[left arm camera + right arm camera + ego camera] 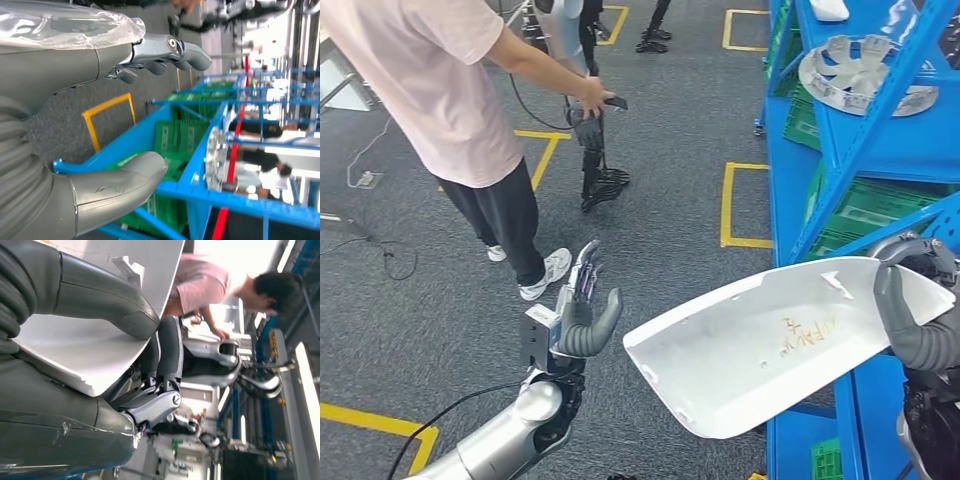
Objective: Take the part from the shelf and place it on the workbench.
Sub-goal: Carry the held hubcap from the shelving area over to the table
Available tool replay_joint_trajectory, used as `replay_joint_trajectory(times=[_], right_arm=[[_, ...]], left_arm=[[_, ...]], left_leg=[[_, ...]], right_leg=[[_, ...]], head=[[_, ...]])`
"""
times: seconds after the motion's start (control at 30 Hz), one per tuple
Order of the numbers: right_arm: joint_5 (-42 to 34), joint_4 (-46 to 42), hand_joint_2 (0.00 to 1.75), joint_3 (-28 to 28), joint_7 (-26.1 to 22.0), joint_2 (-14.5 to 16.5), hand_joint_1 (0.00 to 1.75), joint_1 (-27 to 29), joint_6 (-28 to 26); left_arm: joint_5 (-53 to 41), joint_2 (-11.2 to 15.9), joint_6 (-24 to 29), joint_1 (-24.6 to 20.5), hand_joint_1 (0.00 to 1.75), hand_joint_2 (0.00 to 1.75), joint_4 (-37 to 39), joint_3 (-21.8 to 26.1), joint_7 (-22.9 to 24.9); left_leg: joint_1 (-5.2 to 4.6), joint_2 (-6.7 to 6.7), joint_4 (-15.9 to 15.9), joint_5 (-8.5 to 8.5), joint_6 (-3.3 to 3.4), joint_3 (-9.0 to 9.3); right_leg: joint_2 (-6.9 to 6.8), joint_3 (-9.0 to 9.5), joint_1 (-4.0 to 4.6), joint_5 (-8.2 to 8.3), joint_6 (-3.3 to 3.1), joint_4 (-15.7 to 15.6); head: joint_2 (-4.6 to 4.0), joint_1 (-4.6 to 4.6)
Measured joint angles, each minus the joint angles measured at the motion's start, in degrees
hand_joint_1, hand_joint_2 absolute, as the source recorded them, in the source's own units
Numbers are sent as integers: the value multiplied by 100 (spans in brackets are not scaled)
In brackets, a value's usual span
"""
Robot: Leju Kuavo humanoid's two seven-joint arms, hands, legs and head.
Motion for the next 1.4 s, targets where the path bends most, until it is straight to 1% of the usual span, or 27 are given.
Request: replay_joint_trajectory(times=[0.07, 0.1, 0.13, 0.2, 0.27, 0.3, 0.37, 0.4, 0.47, 0.53, 0.57, 0.6, 0.63, 0.67, 0.73, 0.8, 0.87, 0.9, 0.93, 1.0, 1.07, 1.1, 1.13, 1.17, 1.23, 1.3, 1.4], right_arm=[[-7, 23, 175, 4, 0, -1, 175, 0, 4], [-10, 38, 175, 7, 0, -1, 175, -2, 7], [-14, 50, 175, 10, -1, 0, 175, -4, 9], [-22, 66, 175, 20, -1, 3, 175, -15, 13], [-30, 70, 175, 24, -4, 6, 175, -38, 14], [-33, 73, 175, 25, -7, 6, 175, -51, 14], [-39, 81, 175, 32, -9, 8, 175, -68, 17], [-42, 87, 175, 39, -10, 9, 175, -75, 19], [-49, 97, 175, 51, -23, 10, 175, -90, 24], [-54, 116, 175, 63, -34, 10, 175, -93, 28], [-54, 131, 175, 69, -34, 10, 175, -89, 31], [-55, 145, 175, 75, -34, 10, 175, -86, 31], [-55, 156, 175, 79, -34, 10, 175, -86, 31], [-57, 164, 175, 80, -35, 10, 175, -88, 32], [-68, 170, 175, 81, -40, 10, 175, -94, 36], [-81, 180, 175, 84, -47, 10, 175, -102, 42], [-89, 195, 175, 91, -52, 14, 175, -115, 55], [-92, 201, 175, 96, -53, 20, 175, -122, 63], [-95, 205, 175, 101, -56, 26, 175, -130, 69], [-98, 213, 175, 105, -59, 36, 175, -138, 74], [-98, 229, 175, 107, -57, 37, 175, -137, 75], [-101, 241, 175, 109, -56, 37, 175, -134, 75], [-103, 250, 175, 111, -55, 38, 175, -134, 78], [-105, 257, 175, 114, -55, 40, 175, -133, 80], [-107, 260, 175, 117, -56, 45, 175, -134, 84], [-109, 260, 175, 119, -58, 48, 175, -144, 84], [-113, 260, 175, 122, -60, 48, 175, -158, 89]], left_arm=[[9, -3, 5, 4, 0, 175, 5, 0, -10], [13, -3, 8, 7, 0, 175, 10, 0, -13], [14, -3, 11, 10, 0, 175, 15, 0, -16], [16, -1, 19, 6, 0, 175, 20, 0, -22], [17, -11, 22, -4, 0, 175, 21, 0, -27], [17, -17, 22, -7, 0, 175, 22, 0, -30], [16, -19, 22, -5, 0, 175, 22, 0, -36], [14, -16, 22, -6, 0, 175, 22, 0, -38], [11, -17, 23, -14, 0, 175, 22, 0, -40], [12, -24, 25, -17, 0, 175, 25, 0, -40], [12, -27, 25, -12, 0, 175, 26, 0, -40], [12, -28, 25, -8, 0, 175, 28, 0, -40], [12, -29, 25, -5, 0, 175, 29, 0, -40], [12, -31, 25, -4, 0, 175, 30, 0, -40], [13, -37, 25, -7, 0, 175, 32, 0, -40], [12, -41, 24, -10, 0, 175, 36, 0, -41], [11, -37, 24, -4, 0, 175, 39, 0, -42], [11, -32, 24, 0, 0, 175, 40, 0, -43], [10, -27, 25, -3, 0, 175, 40, 0, -43], [10, -21, 25, -19, 0, 175, 40, 0, -44], [10, -20, 25, -17, 0, 175, 42, 0, -42], [10, -18, 26, -9, 0, 175, 42, 0, -39], [9, -13, 27, -3, 0, 175, 43, 0, -35], [9, -9, 32, 0, 0, 175, 43, 0, -31], [7, -2, 42, -7, 0, 175, 43, 0, -25], [-1, -4, 45, -19, 0, 175, 42, 0, -22], [-13, 3, 44, -21, 0, 175, 39, 0, -16]], left_leg=[[25, 54, 628, -189, -26, -344], [36, 65, 667, -141, -32, -376], [44, 90, 456, 10, -32, -276], [29, 296, -395, 371, -14, 173], [1, 467, -982, 531, 42, 486], [-17, 467, -1064, 525, 73, 523], [-25, 315, -1083, 529, 145, 536], [-22, 244, -1100, 534, 178, 556], [4, 120, -1131, 546, 240, 597], [-2, -10, -1130, 540, 275, 607], [-10, -92, -1128, 537, 283, 610], [-19, -175, -1126, 535, 288, 616], [-26, -261, -1124, 533, 289, 625], [-29, -348, -1123, 531, 286, 639], [-31, -511, -1115, 523, 269, 650], [-11, -652, -1103, 531, 224, 613], [8, -781, -1116, 560, 151, 571], [-2, -716, -1099, 544, 119, 554], [-20, -557, -998, 473, 89, 499], [-33, -131, -435, 168, 41, 212], [3, 31, 342, -129, -10, -212], [25, 52, 553, -155, -33, -338], [43, 69, 518, -68, -52, -335], [56, 109, 251, 105, -63, -205], [49, 345, -610, 466, -58, 256], [17, 500, -1104, 597, 1, 521], [5, 324, -1149, 577, 114, 543]], right_leg=[[-170, -4, 12, -9, -13, 1], [-251, -3, 13, -15, -14, 1], [-329, 4, 13, -25, -10, 1], [-469, 34, 29, -58, 29, 5], [-578, 61, 65, -105, 88, 8], [-633, 78, 78, -126, 117, 5], [-738, 125, 62, -161, 177, -10], [-679, 126, 43, -213, 209, 31], [-364, -42, 17, -472, 247, 449], [-69, -452, 23, -830, 249, 1297], [-19, -649, 28, -922, 244, 1649], [2, -761, 32, -901, 234, 1801], [15, -760, 33, -761, 214, 1707], [51, -653, 34, -528, 187, 1390], [308, -334, 24, -85, 127, 552], [515, -125, 23, 49, 98, 98], [442, -53, 25, 37, 74, 19], [369, -28, 17, 54, 50, -17], [289, -1, 7, 72, 22, -54], [118, 35, 10, 90, -19, -105], [-56, 33, 22, 78, -37, -108], [-144, 34, 21, 69, -37, -107], [-226, 39, 16, 58, -32, -106], [-302, 51, 10, 44, -19, -106], [-435, 91, 19, -1, 31, -100], [-547, 131, 53, -51, 97, -93], [-672, 184, 50, -129, 192, -81]], head=[[0, -5], [0, -7], [0, -12], [0, -38], [0, -54], [0, -39], [0, 3], [0, 20], [0, 54], [0, 91], [0, 99], [0, 102], [0, 102], [0, 103], [0, 103], [0, 101], [0, 95], [0, 87], [0, 60], [0, 8], [0, -14], [0, -15], [0, -18], [0, -26], [0, -55], [0, -55], [0, -11]])
